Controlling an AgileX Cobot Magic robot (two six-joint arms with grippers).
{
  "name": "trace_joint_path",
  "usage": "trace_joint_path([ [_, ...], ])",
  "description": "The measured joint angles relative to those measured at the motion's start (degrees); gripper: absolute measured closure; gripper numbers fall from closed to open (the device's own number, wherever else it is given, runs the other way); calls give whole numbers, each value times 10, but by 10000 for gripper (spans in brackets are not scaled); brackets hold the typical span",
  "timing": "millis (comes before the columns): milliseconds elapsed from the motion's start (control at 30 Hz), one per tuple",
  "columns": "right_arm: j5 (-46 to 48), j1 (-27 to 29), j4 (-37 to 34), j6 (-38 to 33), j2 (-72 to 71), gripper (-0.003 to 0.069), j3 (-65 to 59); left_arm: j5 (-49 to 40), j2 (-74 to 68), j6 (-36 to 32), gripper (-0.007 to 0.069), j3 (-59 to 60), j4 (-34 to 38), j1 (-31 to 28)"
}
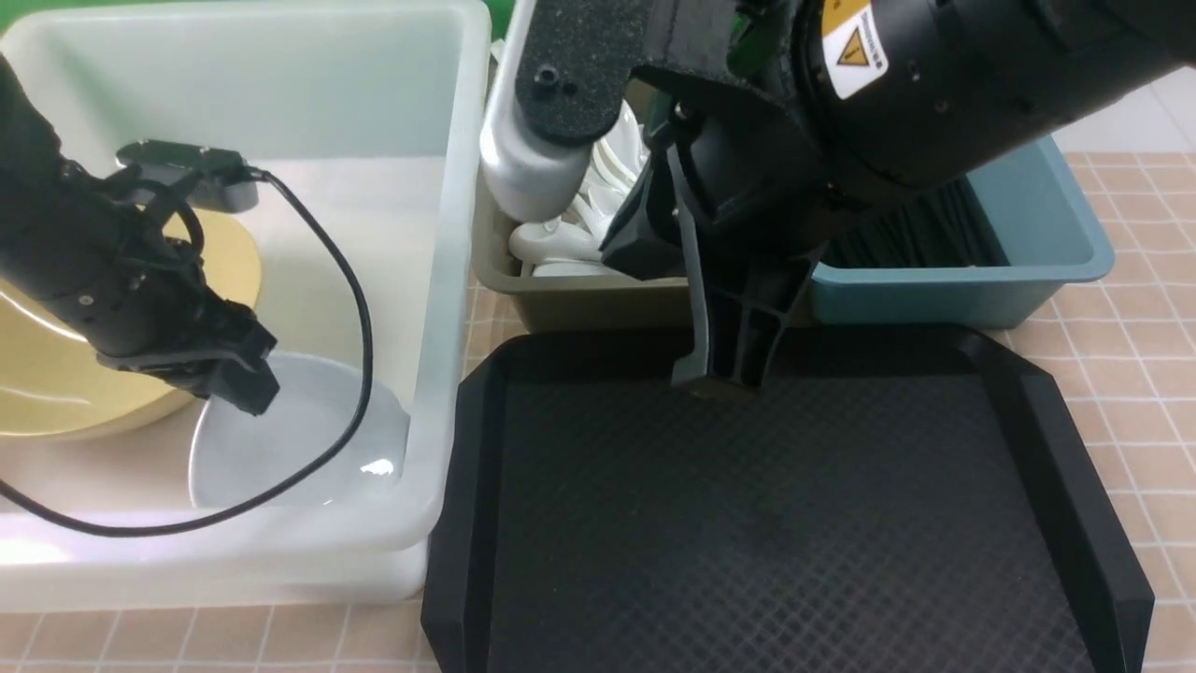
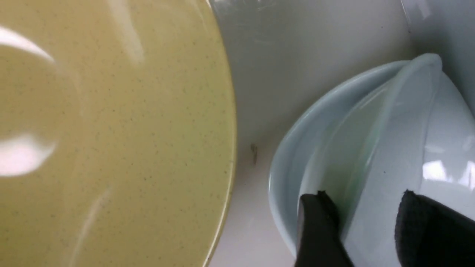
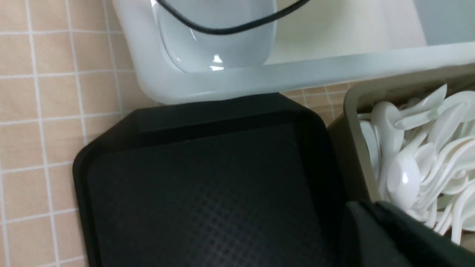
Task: On brown table put chopsticks spoon bowls plates into blue grey white boxes.
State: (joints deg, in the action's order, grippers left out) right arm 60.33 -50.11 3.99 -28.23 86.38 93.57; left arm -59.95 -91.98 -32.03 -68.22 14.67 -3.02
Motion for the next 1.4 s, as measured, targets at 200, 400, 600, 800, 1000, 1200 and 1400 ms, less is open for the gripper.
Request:
trace_joint_path([
  [200,15,15,4,14,0,596,0,-7,50,18,253,-1,-20,0],
  [400,22,15,4,33,-1,589,0,-35,170,62,294,-22,-29,0],
  [600,42,15,4,90,-41,583,-9,-50,307,95,515,16,-30,0],
  [800,8,15,4,132,-136,580,-129,31,441,98,623,164,-33,0],
  [1000,-107,15,-6,148,-267,575,-286,140,610,98,623,331,-25,0],
  [1200,-266,15,-52,149,-434,568,-416,211,792,106,623,441,-23,0],
  [1400,-298,15,-59,149,-496,561,-450,212,892,106,623,462,-23,0],
])
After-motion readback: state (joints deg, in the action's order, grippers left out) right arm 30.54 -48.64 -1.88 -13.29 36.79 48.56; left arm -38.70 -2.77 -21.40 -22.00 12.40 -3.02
